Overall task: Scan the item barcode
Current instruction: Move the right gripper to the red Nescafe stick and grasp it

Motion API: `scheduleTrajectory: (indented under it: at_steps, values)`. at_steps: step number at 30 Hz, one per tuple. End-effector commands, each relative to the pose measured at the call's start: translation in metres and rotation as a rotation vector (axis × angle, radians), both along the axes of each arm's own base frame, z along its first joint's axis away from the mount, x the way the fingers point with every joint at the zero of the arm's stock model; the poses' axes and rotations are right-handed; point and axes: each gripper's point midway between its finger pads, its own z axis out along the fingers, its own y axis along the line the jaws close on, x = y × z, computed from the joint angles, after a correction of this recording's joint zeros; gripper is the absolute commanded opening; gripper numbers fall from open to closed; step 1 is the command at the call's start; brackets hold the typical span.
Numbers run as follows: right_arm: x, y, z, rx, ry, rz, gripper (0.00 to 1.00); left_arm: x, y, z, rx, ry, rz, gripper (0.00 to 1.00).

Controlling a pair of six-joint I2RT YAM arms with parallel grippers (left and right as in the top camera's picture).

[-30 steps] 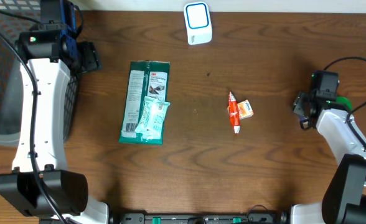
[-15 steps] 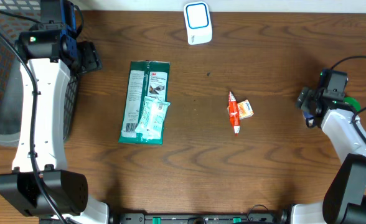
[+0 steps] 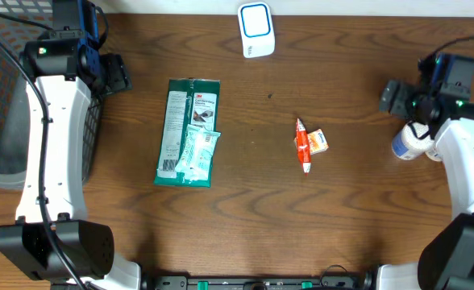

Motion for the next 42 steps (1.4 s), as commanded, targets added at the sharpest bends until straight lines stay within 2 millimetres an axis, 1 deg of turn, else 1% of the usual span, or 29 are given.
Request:
scheduleTrajectory:
  at_steps: [1, 2, 6, 9, 10, 12, 15, 17, 20, 23, 26, 28, 31, 35, 39, 42]
  values:
    - [-0.001, 0.071, 0.030, 0.258, -0.070, 0.245, 0.99, -0.001, 0.008, -0.006, 0.030, 0.024, 0.006, 0.78]
    - [-0.006, 0.083, 0.028, 0.290, -0.050, 0.274, 0.99, -0.001, 0.008, -0.006, 0.030, 0.024, 0.006, 0.78]
    - [-0.029, 0.117, 0.012, 0.320, 0.069, 0.322, 0.99, -0.001, 0.008, -0.006, 0.030, 0.024, 0.006, 0.78]
    - [-0.048, 0.147, -0.005, 0.327, 0.154, 0.369, 0.99, -0.001, 0.008, -0.006, 0.030, 0.024, 0.006, 0.78]
    - [-0.053, 0.154, -0.012, 0.315, 0.181, 0.365, 0.99, -0.001, 0.008, -0.006, 0.030, 0.024, 0.006, 0.78]
    - [-0.063, 0.164, -0.029, 0.256, 0.233, 0.351, 0.99, -0.001, 0.008, -0.006, 0.030, 0.024, 0.006, 0.78]
    - [-0.076, 0.169, -0.055, 0.121, 0.282, 0.305, 0.99, -0.001, 0.008, -0.006, 0.030, 0.024, 0.006, 0.78]
    - [-0.083, 0.176, -0.070, 0.049, 0.287, 0.307, 0.99, -0.001, 0.008, -0.006, 0.030, 0.024, 0.006, 0.78]
    - [-0.092, 0.194, -0.086, -0.005, 0.269, 0.357, 0.99, -0.001, 0.008, -0.006, 0.030, 0.024, 0.006, 0.78]
    - [-0.100, 0.217, -0.096, -0.002, 0.242, 0.414, 0.99, -0.001, 0.008, -0.006, 0.030, 0.024, 0.006, 0.78]
    - [-0.107, 0.232, -0.102, -0.004, 0.226, 0.445, 0.99, -0.001, 0.008, -0.006, 0.030, 0.024, 0.006, 0.78]
    - [-0.111, 0.236, -0.106, -0.036, 0.219, 0.455, 0.99, -0.001, 0.008, -0.006, 0.030, 0.024, 0.006, 0.78]
    - [-0.111, 0.239, -0.105, -0.065, 0.200, 0.462, 0.99, -0.001, 0.008, -0.006, 0.030, 0.024, 0.006, 0.78]
    - [-0.096, 0.226, -0.099, -0.136, 0.153, 0.409, 0.99, -0.001, 0.008, -0.006, 0.030, 0.024, 0.006, 0.78]
    - [-0.085, 0.225, -0.082, -0.133, 0.114, 0.403, 0.99, -0.001, 0.008, -0.006, 0.030, 0.024, 0.006, 0.78]
    - [-0.079, 0.219, -0.072, -0.124, 0.089, 0.383, 0.99, -0.001, 0.008, -0.006, 0.030, 0.024, 0.006, 0.78]
